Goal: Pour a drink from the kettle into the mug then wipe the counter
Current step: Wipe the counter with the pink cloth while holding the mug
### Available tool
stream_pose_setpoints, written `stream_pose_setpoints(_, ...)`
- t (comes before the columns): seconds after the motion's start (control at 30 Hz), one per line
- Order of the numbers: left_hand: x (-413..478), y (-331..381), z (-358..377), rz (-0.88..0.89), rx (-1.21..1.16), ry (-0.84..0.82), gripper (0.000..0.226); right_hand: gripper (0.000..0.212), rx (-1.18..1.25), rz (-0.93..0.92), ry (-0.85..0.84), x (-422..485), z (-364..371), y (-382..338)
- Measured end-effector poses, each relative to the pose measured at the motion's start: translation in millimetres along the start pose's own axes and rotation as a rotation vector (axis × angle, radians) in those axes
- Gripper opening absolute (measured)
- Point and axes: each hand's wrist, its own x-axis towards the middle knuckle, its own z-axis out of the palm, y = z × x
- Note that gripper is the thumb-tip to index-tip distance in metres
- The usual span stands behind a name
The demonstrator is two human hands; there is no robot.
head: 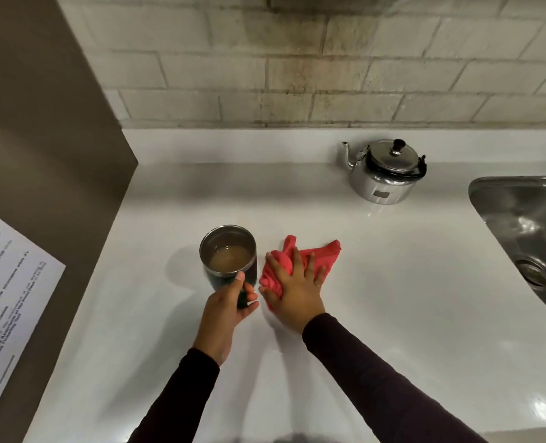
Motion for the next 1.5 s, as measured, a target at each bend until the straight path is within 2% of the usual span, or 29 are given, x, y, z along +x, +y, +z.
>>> stream_pose_setpoints(0.17,-0.6,6.7,-2.6,0.054,0.036,-0.003,0.037,0.053,0.093,-0.117,0.054,12.4,-5.9,18.9)
stream_pose_setpoints(0.3,-1.9,19.7,-12.2,0.065,0.045,-0.002,0.037,0.048,0.321,-0.076,0.138,31.1,-16.3,33.1)
stream_pose_setpoints(0.4,-3.9,31.6,-20.8,0.099,0.056,0.007,0.038,0.044,0.478,-0.049,0.110,57.9,-22.1,29.9)
stream_pose_setpoints(0.5,-6.3,42.5,-29.5,0.138,0.097,0.030,0.039,0.044,0.744,0.047,0.061,73.4,-21.7,14.8)
stream_pose_setpoints(0.57,-9.5,48.4,-35.0,0.160,0.104,0.050,0.039,0.044,0.810,0.068,0.018,72.6,-16.9,2.0)
stream_pose_setpoints(0.63,-13.0,53.0,-39.8,0.173,0.110,0.071,0.038,0.047,0.673,0.015,-0.031,64.0,-8.4,-11.5)
stream_pose_setpoints(0.77,-17.2,60.4,-45.5,0.200,0.139,0.097,0.037,0.058,0.136,-0.183,-0.014,31.4,15.2,-39.6)
stream_pose_setpoints(0.83,-18.7,63.1,-45.6,0.201,0.148,0.115,0.037,0.062,0.021,-0.249,-0.039,13.7,20.8,-42.0)
stream_pose_setpoints(0.97,-20.9,66.3,-46.2,0.189,0.134,0.134,0.037,0.062,-0.021,-0.291,-0.038,5.1,10.4,-5.8)
stream_pose_setpoints(1.17,-27.1,68.5,-53.9,0.176,0.142,0.142,0.039,0.054,0.034,-0.042,0.120,50.8,-9.1,31.8)
stream_pose_setpoints(1.27,-32.1,67.6,-57.6,0.193,0.162,0.152,0.039,0.050,0.076,0.020,0.089,97.0,-13.2,14.7)
stream_pose_setpoints(1.33,-35.0,67.9,-61.8,0.198,0.172,0.160,0.040,0.046,0.186,-0.015,0.020,123.5,-14.5,-5.8)
stream_pose_setpoints(1.43,-38.6,67.8,-66.0,0.185,0.190,0.158,0.041,0.042,0.716,0.007,-0.082,142.7,-19.5,-30.4)
stream_pose_setpoints(1.47,-39.0,67.3,-67.4,0.187,0.197,0.154,0.042,0.041,0.822,0.047,-0.102,146.9,-19.1,-37.3)
stream_pose_setpoints(1.5,-39.7,67.2,-68.5,0.189,0.200,0.151,0.042,0.041,0.822,0.037,-0.133,149.3,-17.0,-43.9)
